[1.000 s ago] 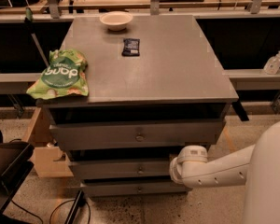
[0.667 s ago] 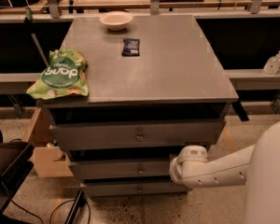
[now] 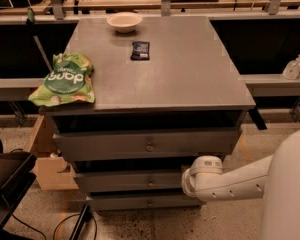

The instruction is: Open middle drawer

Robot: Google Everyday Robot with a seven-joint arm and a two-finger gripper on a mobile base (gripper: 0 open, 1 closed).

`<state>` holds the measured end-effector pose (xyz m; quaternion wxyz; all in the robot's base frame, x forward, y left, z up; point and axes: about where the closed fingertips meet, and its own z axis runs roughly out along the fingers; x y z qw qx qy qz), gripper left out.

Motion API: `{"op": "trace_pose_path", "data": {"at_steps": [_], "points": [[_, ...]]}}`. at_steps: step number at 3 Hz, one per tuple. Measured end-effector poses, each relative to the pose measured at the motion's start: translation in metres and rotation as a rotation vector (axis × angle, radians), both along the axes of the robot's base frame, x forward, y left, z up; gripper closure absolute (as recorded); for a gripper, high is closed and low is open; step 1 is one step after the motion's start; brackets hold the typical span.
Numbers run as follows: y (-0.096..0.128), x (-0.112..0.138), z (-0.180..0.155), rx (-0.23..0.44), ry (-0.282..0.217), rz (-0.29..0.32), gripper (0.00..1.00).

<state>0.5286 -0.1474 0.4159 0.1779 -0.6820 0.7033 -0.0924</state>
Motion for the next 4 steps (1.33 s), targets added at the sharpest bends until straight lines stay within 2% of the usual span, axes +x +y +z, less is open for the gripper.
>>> {"op": "trace_pose_path", "data": {"at_steps": [2,3,4], "points": [[0.0000,-0.0001,0.0003,0.000,0.000,0.000,1.00],[0.0000,-0.0001,0.0003,0.000,0.000,0.000,0.82],[0.0000,-0.0001,0.0004,0.000,0.000,0.000,0.59]]}}
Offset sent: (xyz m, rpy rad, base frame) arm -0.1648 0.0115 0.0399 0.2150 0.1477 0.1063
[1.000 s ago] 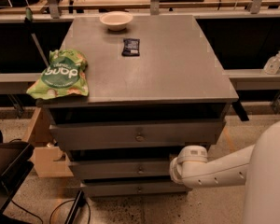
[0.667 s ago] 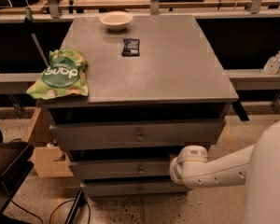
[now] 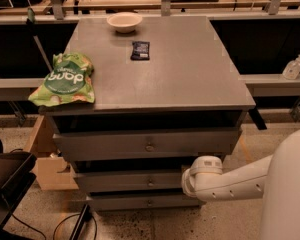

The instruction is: Open middle drawer

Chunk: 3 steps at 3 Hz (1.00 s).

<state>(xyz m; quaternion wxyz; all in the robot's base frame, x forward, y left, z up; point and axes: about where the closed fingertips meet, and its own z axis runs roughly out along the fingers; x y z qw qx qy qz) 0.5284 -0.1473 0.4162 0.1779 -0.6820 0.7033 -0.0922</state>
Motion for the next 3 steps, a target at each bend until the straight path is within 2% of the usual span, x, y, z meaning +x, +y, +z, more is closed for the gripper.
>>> {"op": "trace_pose_path", "data": {"at_steps": [2,3], "points": [[0.0000,0.0000,0.0000,0.000,0.000,0.000,0.13],[0.0003,-0.0004,-0.0007,0.000,0.001,0.001,0.00]]}}
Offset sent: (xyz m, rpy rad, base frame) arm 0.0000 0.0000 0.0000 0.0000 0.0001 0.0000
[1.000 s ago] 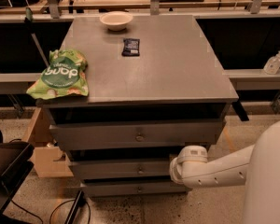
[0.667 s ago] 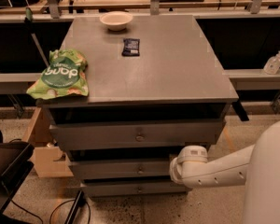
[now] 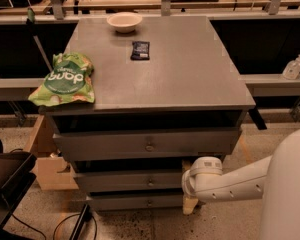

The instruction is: Open middle drawer

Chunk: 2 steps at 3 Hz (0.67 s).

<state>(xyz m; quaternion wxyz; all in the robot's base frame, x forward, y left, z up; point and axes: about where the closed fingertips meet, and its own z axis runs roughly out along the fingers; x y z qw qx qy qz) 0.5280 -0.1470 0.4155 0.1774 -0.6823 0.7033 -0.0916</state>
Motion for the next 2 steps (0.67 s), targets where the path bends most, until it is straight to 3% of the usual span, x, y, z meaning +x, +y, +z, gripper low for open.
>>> {"op": "trace_pose_path", "data": {"at_steps": [2], "points": [[0.0016,0.0075,-0.0033,-0.024,0.006,0.000,0.00]]}}
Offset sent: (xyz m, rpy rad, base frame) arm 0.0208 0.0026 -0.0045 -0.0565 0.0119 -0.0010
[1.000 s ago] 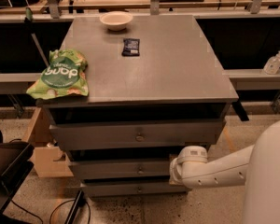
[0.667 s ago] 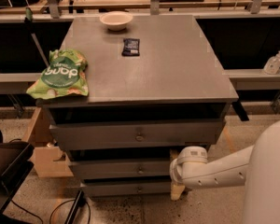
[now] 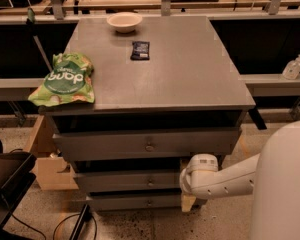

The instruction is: Open middle drawer

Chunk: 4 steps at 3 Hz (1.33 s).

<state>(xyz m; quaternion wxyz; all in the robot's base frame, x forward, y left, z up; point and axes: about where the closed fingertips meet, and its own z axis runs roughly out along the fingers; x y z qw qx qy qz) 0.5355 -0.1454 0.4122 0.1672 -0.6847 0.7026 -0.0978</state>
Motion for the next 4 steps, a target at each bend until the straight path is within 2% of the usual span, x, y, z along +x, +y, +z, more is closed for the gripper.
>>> {"op": "trace_pose_path", "data": {"at_steps": [1,2,3,4], "points": [[0.010,0.001,-0.021,-0.013,0.078,0.012,0.00],[0.001,-0.013,-0.020,-0.049,0.145,-0.041,0.00],[-0.004,-0.022,-0.002,-0.084,0.164,-0.076,0.18],[-0.004,-0.022,-0.002,-0.083,0.164,-0.076,0.41]]}}
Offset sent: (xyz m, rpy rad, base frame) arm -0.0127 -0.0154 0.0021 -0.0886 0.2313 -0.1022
